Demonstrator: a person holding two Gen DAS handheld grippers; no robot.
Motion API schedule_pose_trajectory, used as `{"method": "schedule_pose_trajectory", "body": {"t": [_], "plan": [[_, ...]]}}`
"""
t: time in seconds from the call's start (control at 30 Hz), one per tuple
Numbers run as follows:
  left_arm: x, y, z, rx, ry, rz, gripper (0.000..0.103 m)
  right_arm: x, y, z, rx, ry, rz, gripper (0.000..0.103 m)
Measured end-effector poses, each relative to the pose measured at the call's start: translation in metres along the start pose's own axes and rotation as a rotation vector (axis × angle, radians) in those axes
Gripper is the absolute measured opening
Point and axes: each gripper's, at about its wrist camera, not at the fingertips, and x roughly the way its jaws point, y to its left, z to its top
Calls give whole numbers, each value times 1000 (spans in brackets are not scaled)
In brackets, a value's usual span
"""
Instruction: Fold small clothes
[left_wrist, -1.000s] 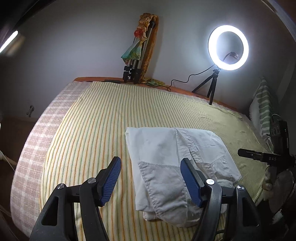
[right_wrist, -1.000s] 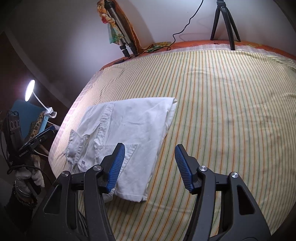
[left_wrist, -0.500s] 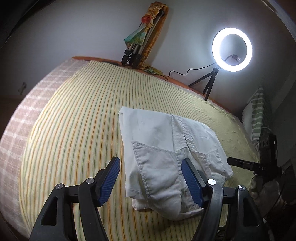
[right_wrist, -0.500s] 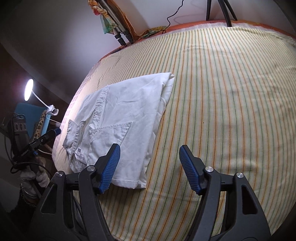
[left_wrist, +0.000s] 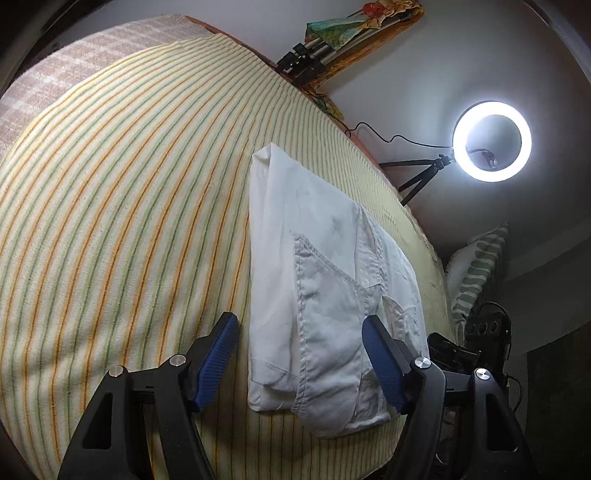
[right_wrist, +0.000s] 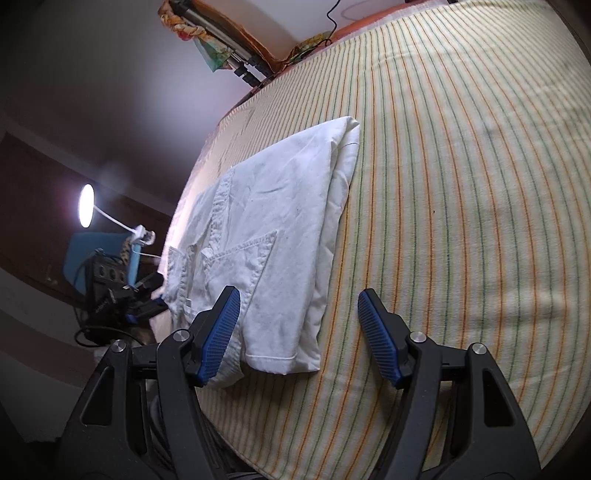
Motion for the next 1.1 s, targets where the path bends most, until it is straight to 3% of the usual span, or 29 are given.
{"method": "schedule_pose_trajectory", "body": {"t": [0.23,0.37,0.5,0.57,0.6,0.77,0.9,1.1], "plan": [[9,-1,6,-20,-6,-31,67,9,-9,3,76,-3,129,69],[12,-1,10,-20,-17,-19,59,20,-1,6,77,-4,152,69],[17,-3,13,-1,-19,4,47,25,10,5,44,-4,119,67],[18,-2,13,-2,-18,12,40,25,12,5,43,-5,92,51],[19,-3,13,2,-22,23,35,23,12,4,45,-6,80,47],[17,-12,9,56,-46,64,25,20,17,5,17,-14,15,25],[12,-24,7,104,-73,81,17,13,37,6,-61,-39,-32,19],[4,-44,4,176,-103,107,12,9,65,5,-191,-52,-128,16]]}}
